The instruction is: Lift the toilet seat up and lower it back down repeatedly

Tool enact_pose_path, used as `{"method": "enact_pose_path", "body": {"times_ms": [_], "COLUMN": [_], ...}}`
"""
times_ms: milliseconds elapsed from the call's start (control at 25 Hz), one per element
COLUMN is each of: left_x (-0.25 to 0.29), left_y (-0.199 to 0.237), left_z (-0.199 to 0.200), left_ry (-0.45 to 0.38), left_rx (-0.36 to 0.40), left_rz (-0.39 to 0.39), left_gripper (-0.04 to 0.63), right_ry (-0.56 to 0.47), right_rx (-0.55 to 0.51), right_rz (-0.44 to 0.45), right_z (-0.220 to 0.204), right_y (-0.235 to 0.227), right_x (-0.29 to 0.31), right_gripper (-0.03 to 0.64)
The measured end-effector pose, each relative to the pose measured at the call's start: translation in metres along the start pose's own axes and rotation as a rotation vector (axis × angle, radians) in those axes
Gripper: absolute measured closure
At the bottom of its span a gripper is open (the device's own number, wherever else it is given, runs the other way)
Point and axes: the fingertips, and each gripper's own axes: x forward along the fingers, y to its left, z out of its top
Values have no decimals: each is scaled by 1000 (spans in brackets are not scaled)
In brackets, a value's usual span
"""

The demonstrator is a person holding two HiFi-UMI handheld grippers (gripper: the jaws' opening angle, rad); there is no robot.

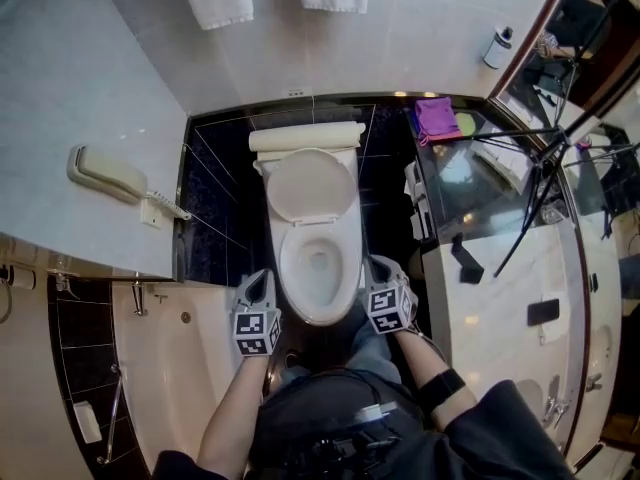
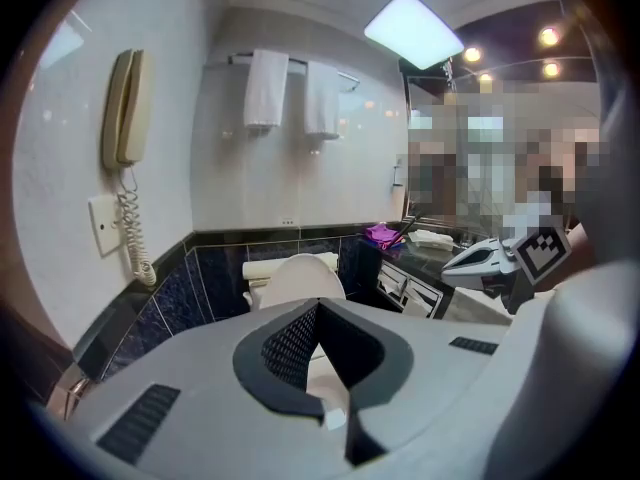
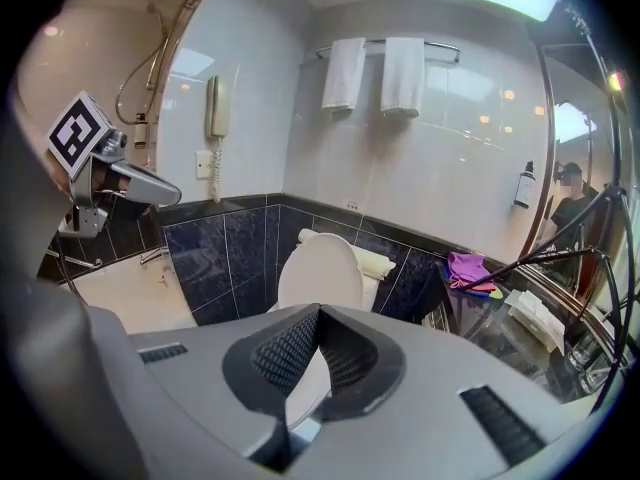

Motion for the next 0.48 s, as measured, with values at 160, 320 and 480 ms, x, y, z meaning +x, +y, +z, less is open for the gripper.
{"method": "enact_pose_path", "body": {"times_ms": [160,320,480], "left_x": [-3,-5,-3], "left_y": [-3,-5,-8], "left_z": [4,4,5], "left_ry": [-5,-12,-16], "left_rx": [3,9,12], "left_rz": [-14,-5,1], "left_gripper": [603,601,601], "right_ry": [-7,10,6], "right_rx": [-15,-11,-14], "right_rz": [-14,-14,-9], "right_z": [0,-7,-7], "right_y": [-2,0,-1], "right_x": [-6,-7,-5], "right_gripper": [597,597,597]}}
